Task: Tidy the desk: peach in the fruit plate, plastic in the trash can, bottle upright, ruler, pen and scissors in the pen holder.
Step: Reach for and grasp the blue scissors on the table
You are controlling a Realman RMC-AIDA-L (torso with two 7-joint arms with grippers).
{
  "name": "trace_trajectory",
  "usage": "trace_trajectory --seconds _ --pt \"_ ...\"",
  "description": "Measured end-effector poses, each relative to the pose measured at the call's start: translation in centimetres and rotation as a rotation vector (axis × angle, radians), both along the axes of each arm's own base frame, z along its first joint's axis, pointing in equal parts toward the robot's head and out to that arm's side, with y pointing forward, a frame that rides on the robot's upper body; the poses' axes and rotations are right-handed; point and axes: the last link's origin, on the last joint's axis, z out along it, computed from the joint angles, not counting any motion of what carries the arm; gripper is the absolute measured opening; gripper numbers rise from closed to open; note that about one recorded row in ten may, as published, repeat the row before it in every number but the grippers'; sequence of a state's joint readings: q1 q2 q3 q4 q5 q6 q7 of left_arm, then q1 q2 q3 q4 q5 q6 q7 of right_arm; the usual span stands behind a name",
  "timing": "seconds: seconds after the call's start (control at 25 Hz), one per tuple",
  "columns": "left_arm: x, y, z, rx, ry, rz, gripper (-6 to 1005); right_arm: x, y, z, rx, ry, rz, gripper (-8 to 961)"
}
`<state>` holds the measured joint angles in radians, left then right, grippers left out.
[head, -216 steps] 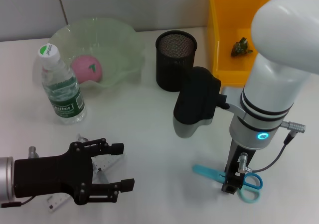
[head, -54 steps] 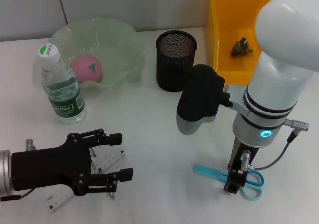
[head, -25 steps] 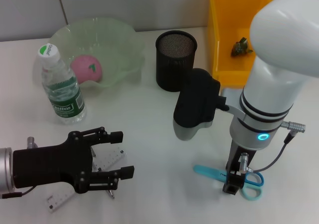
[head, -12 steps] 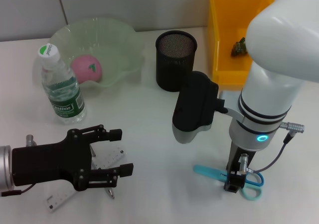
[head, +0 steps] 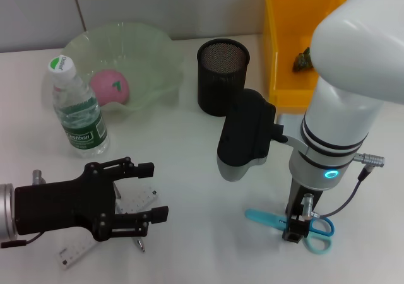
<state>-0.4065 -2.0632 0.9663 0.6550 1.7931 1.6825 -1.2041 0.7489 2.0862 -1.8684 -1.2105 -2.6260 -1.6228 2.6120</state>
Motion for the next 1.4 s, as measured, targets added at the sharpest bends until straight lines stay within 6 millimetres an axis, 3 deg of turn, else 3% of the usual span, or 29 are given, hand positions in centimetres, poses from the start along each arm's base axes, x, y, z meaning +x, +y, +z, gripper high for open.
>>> trace_trajectory --seconds 1.4 --pt "0.21 0.05 -0.04 -0.005 -0.007 -0.004 831 0.22 -0.20 -0.09 -0.007 0.002 -0.006 366"
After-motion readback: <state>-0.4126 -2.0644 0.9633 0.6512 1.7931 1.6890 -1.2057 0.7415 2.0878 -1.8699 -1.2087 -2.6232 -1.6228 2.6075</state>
